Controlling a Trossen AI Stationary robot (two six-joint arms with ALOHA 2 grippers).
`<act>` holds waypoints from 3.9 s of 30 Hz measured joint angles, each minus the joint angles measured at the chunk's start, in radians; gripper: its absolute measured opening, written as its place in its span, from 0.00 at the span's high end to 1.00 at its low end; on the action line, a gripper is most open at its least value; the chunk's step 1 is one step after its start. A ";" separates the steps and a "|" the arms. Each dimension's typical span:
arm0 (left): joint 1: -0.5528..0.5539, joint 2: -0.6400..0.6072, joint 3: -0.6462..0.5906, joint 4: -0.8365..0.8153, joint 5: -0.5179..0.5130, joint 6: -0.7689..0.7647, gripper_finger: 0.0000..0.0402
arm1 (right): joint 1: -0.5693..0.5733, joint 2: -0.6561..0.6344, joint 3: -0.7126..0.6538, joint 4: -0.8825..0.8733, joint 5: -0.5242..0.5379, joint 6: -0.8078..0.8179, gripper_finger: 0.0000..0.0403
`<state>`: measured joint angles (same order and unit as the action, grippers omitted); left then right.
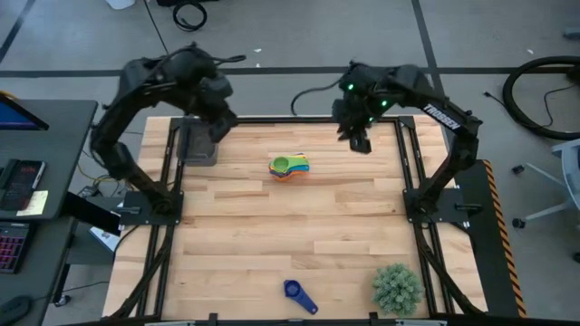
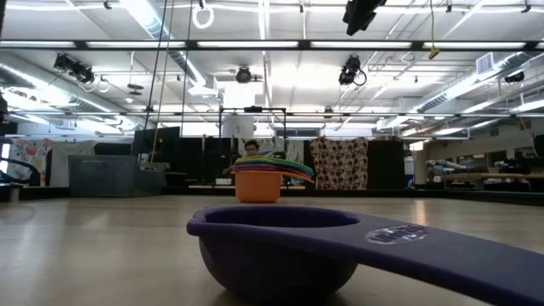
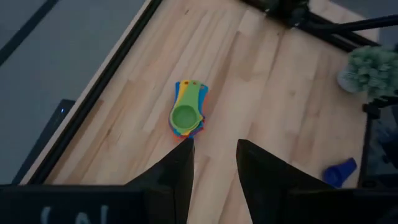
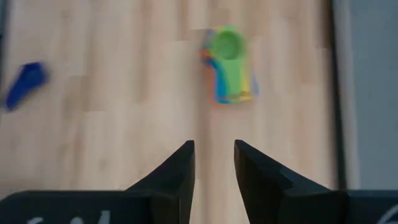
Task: Nest measuring cups in basket
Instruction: Stack the violet measuring cup on top of the green measuring cup
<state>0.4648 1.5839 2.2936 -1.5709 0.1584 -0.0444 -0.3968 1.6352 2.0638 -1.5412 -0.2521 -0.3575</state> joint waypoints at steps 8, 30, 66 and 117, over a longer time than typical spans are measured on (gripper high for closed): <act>-0.051 -0.119 0.000 0.000 0.002 -0.002 0.69 | 0.146 0.000 -0.149 0.198 -0.133 0.201 0.68; -0.066 -0.250 0.000 0.000 0.000 -0.050 0.69 | 0.490 0.000 -0.625 0.821 -0.008 0.427 0.68; -0.066 -0.250 -0.001 0.000 0.000 0.039 0.69 | 0.765 0.368 -0.701 1.280 0.007 0.745 0.68; -0.066 -0.249 -0.001 0.000 0.000 0.076 0.69 | 0.839 0.450 -0.698 1.390 0.128 0.801 0.68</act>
<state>0.3988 1.3348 2.2929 -1.5711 0.1585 0.0311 0.4421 2.0849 1.3659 -0.1516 -0.1238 0.4431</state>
